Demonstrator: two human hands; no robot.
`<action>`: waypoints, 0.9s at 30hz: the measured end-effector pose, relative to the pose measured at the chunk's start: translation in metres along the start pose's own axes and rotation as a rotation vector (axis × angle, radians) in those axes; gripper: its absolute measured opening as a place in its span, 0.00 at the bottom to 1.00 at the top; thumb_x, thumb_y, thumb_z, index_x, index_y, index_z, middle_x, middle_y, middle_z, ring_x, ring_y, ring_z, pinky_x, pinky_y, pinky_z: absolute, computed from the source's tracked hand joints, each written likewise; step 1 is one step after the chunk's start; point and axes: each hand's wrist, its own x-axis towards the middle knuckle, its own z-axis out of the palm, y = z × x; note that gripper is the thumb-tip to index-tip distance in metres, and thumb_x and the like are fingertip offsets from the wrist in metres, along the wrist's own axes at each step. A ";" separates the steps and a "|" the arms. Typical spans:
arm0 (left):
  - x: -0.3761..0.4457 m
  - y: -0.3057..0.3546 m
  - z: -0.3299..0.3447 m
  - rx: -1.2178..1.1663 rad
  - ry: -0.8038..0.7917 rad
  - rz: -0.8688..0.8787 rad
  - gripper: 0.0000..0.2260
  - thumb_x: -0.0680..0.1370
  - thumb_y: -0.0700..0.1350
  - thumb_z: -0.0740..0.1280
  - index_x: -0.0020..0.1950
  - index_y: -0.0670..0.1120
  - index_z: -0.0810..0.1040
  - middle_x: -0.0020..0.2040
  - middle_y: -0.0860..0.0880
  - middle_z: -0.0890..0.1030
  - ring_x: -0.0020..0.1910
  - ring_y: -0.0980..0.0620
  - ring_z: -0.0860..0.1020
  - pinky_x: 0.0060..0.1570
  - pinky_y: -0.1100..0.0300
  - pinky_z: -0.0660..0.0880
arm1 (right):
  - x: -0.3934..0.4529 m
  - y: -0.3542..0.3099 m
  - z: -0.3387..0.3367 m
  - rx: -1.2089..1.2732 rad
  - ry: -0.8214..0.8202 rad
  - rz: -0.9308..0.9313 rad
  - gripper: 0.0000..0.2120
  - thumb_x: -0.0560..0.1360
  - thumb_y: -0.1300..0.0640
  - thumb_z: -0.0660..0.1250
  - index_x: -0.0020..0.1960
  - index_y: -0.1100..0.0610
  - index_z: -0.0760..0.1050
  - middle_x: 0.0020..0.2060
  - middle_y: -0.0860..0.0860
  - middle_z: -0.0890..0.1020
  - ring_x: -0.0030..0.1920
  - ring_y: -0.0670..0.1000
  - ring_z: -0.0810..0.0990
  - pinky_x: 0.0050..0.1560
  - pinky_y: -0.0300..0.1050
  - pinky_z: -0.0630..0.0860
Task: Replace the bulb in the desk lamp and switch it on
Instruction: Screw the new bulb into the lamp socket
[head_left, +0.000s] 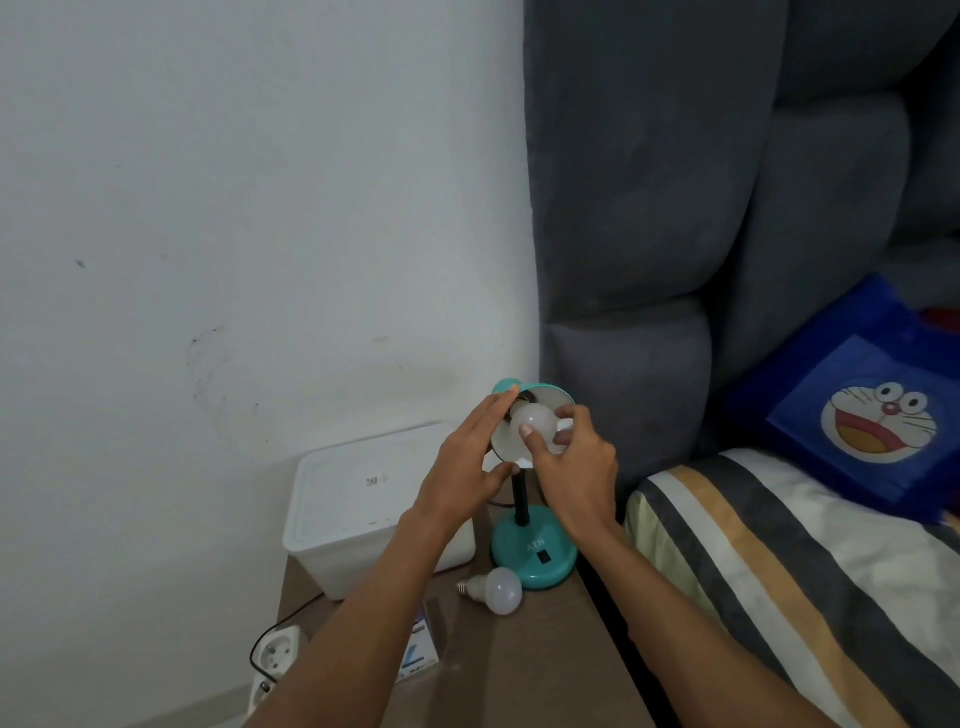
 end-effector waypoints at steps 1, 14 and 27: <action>0.000 0.000 0.000 -0.001 -0.002 0.001 0.42 0.74 0.37 0.77 0.82 0.55 0.60 0.80 0.55 0.67 0.78 0.56 0.67 0.72 0.49 0.73 | 0.001 0.000 -0.001 -0.013 -0.002 0.019 0.20 0.75 0.42 0.71 0.61 0.50 0.72 0.51 0.54 0.83 0.47 0.51 0.81 0.46 0.44 0.76; -0.001 0.003 0.002 -0.006 -0.008 -0.010 0.43 0.73 0.36 0.77 0.82 0.56 0.60 0.80 0.54 0.67 0.78 0.55 0.67 0.72 0.47 0.73 | 0.003 0.000 0.000 -0.090 -0.043 -0.100 0.24 0.73 0.48 0.75 0.65 0.53 0.73 0.58 0.54 0.80 0.52 0.53 0.82 0.49 0.43 0.78; 0.000 0.002 0.001 -0.018 -0.009 -0.006 0.42 0.74 0.36 0.77 0.82 0.55 0.61 0.80 0.54 0.67 0.77 0.55 0.68 0.71 0.48 0.74 | 0.007 0.000 0.002 -0.148 -0.095 -0.141 0.27 0.71 0.49 0.77 0.66 0.52 0.71 0.60 0.53 0.76 0.54 0.54 0.80 0.53 0.49 0.80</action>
